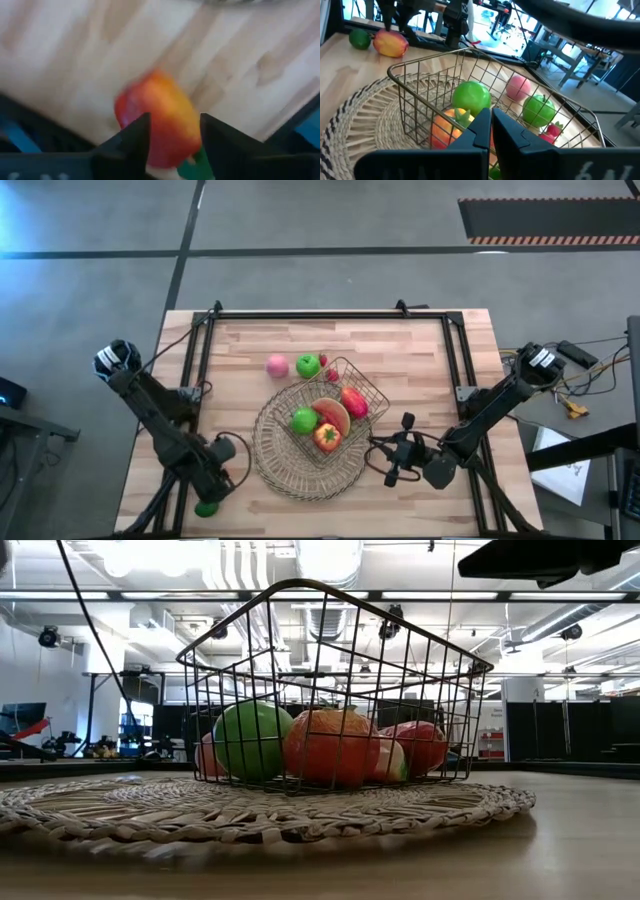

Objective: Build produce basket
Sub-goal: Put the red apple into the gold wire basket

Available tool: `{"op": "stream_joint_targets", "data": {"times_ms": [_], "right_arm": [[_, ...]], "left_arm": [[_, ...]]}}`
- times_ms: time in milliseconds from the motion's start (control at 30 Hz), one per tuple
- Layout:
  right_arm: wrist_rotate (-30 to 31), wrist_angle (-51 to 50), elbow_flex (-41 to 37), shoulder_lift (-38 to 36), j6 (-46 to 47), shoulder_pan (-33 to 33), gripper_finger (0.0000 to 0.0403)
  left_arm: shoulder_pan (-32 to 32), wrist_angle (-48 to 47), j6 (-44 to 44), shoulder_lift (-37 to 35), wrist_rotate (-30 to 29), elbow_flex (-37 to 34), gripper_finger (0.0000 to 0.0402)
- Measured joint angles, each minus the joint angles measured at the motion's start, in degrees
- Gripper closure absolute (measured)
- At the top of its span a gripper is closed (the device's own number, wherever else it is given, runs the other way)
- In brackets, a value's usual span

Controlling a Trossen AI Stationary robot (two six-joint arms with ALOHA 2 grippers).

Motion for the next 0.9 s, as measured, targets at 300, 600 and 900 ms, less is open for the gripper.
{"op": "stream_joint_targets", "data": {"times_ms": [300,600,900], "right_arm": [[0.0,0.0,-0.1,0.0,-0.3,0.0,0.0394],[0.0,-0.1,-0.1,0.0,-0.4,0.0,0.0394],[-0.1,0.0,-0.1,0.0,-0.4,0.0,0.0394]], "left_arm": [[-4.5,8.2,-14.2,-0.5,3.9,-1.9,0.0143],[-5.2,6.7,-16.7,0.7,5.7,-2.5,0.0134],[-5.0,6.6,-15.0,0.9,4.1,-9.5,0.0134]]}}
